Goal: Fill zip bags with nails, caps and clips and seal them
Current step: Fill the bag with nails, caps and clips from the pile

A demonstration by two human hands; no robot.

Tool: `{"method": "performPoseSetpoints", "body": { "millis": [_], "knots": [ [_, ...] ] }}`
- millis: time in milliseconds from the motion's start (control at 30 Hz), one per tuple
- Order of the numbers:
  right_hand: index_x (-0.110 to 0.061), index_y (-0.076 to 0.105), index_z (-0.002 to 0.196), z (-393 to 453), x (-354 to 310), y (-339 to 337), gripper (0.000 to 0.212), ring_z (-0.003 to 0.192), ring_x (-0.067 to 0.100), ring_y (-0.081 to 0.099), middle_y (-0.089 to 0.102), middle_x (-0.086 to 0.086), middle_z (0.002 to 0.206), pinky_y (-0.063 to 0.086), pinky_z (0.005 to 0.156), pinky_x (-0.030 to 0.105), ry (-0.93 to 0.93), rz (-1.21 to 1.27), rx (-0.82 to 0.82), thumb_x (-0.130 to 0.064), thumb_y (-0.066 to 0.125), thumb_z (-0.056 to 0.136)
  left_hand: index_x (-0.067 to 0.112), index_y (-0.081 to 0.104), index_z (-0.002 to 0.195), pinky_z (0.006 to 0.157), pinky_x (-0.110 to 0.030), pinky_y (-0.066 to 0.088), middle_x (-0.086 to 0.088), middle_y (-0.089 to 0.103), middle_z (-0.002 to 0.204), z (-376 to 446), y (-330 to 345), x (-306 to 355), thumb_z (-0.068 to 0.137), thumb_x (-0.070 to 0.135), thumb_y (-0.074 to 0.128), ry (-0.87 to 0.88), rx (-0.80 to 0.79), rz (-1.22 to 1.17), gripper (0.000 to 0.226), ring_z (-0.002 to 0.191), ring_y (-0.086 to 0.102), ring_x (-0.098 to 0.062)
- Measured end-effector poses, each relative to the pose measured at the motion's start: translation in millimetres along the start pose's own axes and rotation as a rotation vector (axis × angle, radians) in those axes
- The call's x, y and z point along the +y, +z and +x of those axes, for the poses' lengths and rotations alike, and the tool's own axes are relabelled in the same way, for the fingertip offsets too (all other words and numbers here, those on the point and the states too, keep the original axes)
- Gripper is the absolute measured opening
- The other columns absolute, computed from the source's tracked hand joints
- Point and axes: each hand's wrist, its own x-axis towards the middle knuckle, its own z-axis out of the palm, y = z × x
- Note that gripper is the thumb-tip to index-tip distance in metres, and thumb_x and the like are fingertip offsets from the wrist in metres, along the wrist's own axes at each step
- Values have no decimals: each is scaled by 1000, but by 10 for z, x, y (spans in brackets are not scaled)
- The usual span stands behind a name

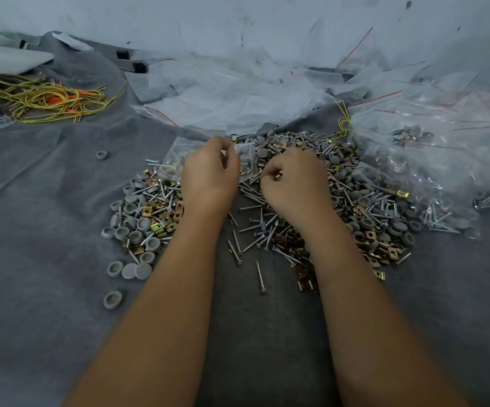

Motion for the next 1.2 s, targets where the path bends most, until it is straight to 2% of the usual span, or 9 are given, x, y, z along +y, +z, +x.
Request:
{"method": "performPoseSetpoints", "body": {
  "millis": [133, 267, 433, 533, 667, 833, 967, 1100, 1200],
  "knots": [
    [-32, 70, 98, -39, -17, 46, 22, 115, 27, 38, 54, -1, 110, 27, 95, 40, -38, -181, -171, -42, 63, 79, 19, 65, 88, 49, -27, 29, 7, 46, 55, 18, 12, -14, 93, 22, 56, -51, -71, -57, 11, 52, 43, -8],
    [-35, 70, 108, -39, -52, 81, 26, 118, 27, 36, 55, 0, 113, 23, 94, 40, -82, -222, -205, -41, 63, 83, 24, 64, 84, 51, -26, 33, 6, 50, 56, 27, 11, -27, 89, 22, 58, -72, -98, -80, 9, 54, 47, -11],
    [-24, 68, 95, -52, -91, 92, 21, 113, 26, 41, 56, -2, 100, 27, 93, 40, -64, -241, -182, -38, 63, 79, 25, 64, 83, 55, -29, 37, 6, 49, 55, 27, 18, -30, 89, 21, 58, -78, -119, -110, 9, 54, 47, -14],
    [-23, 60, 85, -62, -80, 77, 16, 106, 23, 40, 46, -8, 84, 27, 92, 41, -71, -199, -182, -35, 64, 77, 24, 64, 83, 56, -30, 39, 5, 50, 54, 27, 15, -34, 89, 21, 58, -85, -125, -125, 9, 54, 47, -15],
    [-24, 68, 90, -69, -51, 55, 11, 95, 16, 31, 29, -17, 71, 20, 88, 35, -83, -87, -166, -26, 67, 79, 24, 64, 84, 55, -29, 38, 5, 52, 57, 30, 13, -35, 89, 21, 58, -101, -116, -147, 9, 54, 47, -13],
    [-26, 69, 86, -44, -69, 15, 9, 93, 19, 54, 61, -11, 76, 34, 92, 34, -73, 30, -44, -23, 62, 82, 23, 66, 86, 57, -32, 41, 3, 54, 60, 42, 11, -44, 89, 21, 57, -108, -102, -162, 9, 56, 49, -16],
    [-23, 66, 77, -55, -87, -41, 5, 77, 20, 59, 59, -11, 68, 42, 94, 41, -14, 141, 98, -21, 63, 80, 23, 65, 86, 56, -30, 39, 4, 52, 58, 41, 19, -45, 90, 22, 58, -102, -85, -164, 8, 54, 47, -14],
    [-19, 66, 72, -52, -107, -83, 7, 71, 22, 59, 55, -10, 63, 49, 81, 49, 20, 266, 209, -13, 62, 76, 25, 65, 85, 53, -29, 36, 6, 50, 56, 19, 18, -41, 90, 22, 59, -69, -74, -162, 8, 51, 43, -11],
    [-16, 67, 73, -47, -85, -63, 5, 73, 22, 57, 53, -9, 66, 46, 82, 45, -37, 174, 263, -12, 64, 76, 28, 63, 82, 53, -29, 36, 6, 48, 54, 8, 11, -23, 90, 23, 59, -34, -78, -139, 10, 51, 43, -9]
  ]
}}
